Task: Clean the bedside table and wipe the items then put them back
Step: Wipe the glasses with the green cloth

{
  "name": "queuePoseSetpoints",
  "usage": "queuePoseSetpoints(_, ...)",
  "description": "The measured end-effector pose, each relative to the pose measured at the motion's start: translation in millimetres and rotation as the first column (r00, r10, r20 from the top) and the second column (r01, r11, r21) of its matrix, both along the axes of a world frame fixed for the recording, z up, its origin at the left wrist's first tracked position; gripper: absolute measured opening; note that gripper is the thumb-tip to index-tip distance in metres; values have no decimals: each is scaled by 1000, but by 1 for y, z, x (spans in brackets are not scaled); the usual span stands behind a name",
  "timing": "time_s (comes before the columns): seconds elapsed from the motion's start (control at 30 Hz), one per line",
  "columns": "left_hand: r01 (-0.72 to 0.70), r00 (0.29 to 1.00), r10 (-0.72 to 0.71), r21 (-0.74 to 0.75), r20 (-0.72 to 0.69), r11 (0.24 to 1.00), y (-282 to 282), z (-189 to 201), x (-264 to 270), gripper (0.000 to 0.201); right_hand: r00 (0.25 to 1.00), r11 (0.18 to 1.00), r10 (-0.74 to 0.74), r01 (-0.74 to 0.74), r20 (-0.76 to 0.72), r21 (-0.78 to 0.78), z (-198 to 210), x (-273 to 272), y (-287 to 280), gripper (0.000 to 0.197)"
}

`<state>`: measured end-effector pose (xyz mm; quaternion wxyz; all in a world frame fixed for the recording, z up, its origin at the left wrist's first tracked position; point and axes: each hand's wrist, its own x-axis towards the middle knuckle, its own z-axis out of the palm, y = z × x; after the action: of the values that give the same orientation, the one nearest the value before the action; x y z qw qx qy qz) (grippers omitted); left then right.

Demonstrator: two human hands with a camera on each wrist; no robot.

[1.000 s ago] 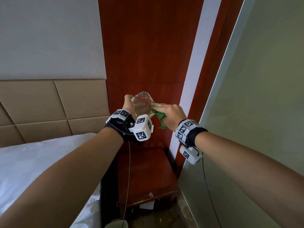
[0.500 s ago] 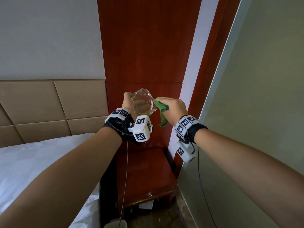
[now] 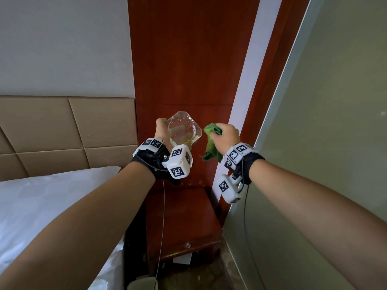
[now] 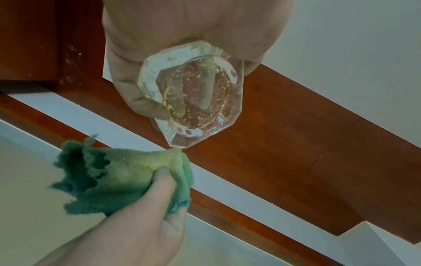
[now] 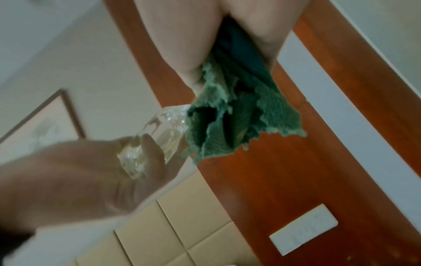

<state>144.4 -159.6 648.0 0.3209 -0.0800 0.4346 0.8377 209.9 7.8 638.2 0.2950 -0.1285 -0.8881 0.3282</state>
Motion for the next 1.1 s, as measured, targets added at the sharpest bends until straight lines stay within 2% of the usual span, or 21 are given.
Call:
queuePoseSetpoints(0.07,11,1000,-12,20,21,1000,0,1,3,49,999,981,-3,13,51,-193,0,-3,-1,12)
queuePoseSetpoints(0.17,-9,1000,9,14,-12,1000,3,2,8,46,997,901,76,-59,22,-429,0,-6,-4,10)
queuePoseSetpoints(0.23,-21,999,21,-10,-50,1000,6,-2,9,46,995,890,95,-82,6,-449,-1,-8,-6,11)
queuePoseSetpoints(0.33,98,994,-97,10,-42,995,5,-5,11,49,997,872,73,-60,6,-485,0,-11,-2,9)
queuePoseSetpoints(0.43,147,979,-165,-146,-118,978,0,-4,7,37,996,864,58,-17,67,-502,-1,-11,5,6)
queuePoseSetpoints(0.5,71,975,-128,-292,-181,954,-4,-2,0,16,993,879,58,-4,100,-477,-1,-10,8,11)
queuePoseSetpoints(0.53,120,960,-194,-327,-203,937,-6,-1,-2,14,992,887,61,-4,110,-461,0,-9,8,13)
queuePoseSetpoints(0.57,223,939,-290,-316,-184,922,-7,-4,-4,27,991,896,73,-13,117,-444,2,-8,9,13)
queuePoseSetpoints(0.67,386,904,-420,-263,-85,884,-8,-9,-7,70,985,937,131,-87,111,-337,8,-5,7,17)
queuePoseSetpoints(0.73,456,869,-488,-253,-82,853,-7,-9,-6,84,977,955,189,-159,98,-251,12,-4,6,11)
queuePoseSetpoints(0.8,423,881,-463,-271,-103,865,-6,-11,-8,74,966,958,244,-226,87,-175,13,-5,4,8)
queuePoseSetpoints(0.93,321,920,-359,-224,-158,920,-1,-18,-13,47,969,968,245,-242,36,-73,9,-8,5,15)
queuePoseSetpoints(1.0,281,940,-309,-185,-144,942,0,-19,-13,44,976,976,217,-218,11,24,5,-7,2,28)
queuePoseSetpoints(1.1,236,960,-259,-184,-110,954,0,-17,-11,47,984,971,171,-176,47,164,1,-1,-5,60)
